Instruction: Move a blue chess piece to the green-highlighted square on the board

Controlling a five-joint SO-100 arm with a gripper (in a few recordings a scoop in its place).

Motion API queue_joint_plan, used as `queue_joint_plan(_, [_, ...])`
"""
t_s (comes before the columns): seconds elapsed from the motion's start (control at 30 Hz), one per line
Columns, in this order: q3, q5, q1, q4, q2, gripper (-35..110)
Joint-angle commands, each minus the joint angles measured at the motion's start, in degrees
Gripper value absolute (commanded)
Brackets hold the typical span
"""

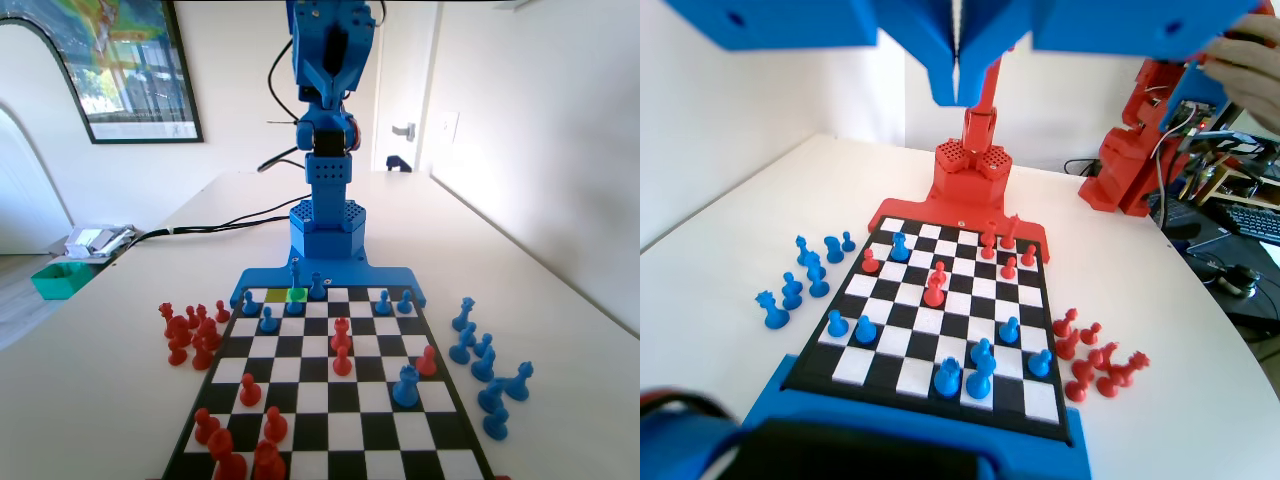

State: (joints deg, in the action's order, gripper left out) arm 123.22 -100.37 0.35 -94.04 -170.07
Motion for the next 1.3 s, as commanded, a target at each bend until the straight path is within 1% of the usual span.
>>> queue_joint_plan(0.0, [1.41,0.0,0.0,3.25,-2.9,1])
queue_joint_plan(1.27, [1.67,-0.18,0.97,3.87,-4.92,2])
